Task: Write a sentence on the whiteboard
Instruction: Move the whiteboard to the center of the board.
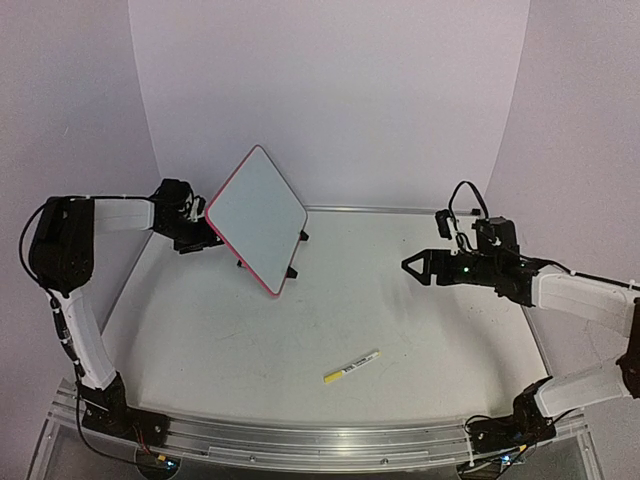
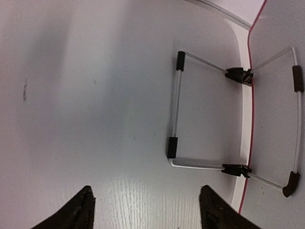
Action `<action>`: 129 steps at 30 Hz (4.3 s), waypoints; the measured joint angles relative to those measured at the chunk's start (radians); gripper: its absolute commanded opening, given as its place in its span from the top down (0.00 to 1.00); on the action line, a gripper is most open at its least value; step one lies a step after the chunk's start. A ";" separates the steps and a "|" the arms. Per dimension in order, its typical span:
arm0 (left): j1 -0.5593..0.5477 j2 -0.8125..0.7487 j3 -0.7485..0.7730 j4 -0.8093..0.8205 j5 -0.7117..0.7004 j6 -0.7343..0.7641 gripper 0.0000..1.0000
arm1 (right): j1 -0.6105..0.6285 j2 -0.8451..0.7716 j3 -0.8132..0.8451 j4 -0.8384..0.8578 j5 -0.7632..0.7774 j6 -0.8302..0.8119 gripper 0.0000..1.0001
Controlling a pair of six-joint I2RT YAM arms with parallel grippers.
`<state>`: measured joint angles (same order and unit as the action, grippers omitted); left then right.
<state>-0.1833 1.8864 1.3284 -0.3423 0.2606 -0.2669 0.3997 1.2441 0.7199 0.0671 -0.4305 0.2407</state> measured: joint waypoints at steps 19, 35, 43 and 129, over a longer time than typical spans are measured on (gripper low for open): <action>-0.066 0.387 0.366 0.000 0.093 0.006 0.65 | 0.051 -0.030 -0.036 0.022 0.043 0.059 0.13; -0.086 0.488 0.491 -0.047 0.075 0.008 0.88 | 0.051 -0.038 -0.054 0.023 0.048 0.075 0.13; -0.085 0.496 0.499 -0.074 0.067 0.036 0.99 | 0.051 -0.038 -0.058 0.023 0.047 0.075 0.13; 0.023 -0.988 -0.405 -0.208 0.036 -0.213 0.10 | 0.323 0.884 0.457 0.231 0.345 -0.197 0.79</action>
<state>-0.1608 0.8985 0.9235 -0.5498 0.2965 -0.4796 0.7227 2.1284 1.1768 0.2983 -0.0859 0.0435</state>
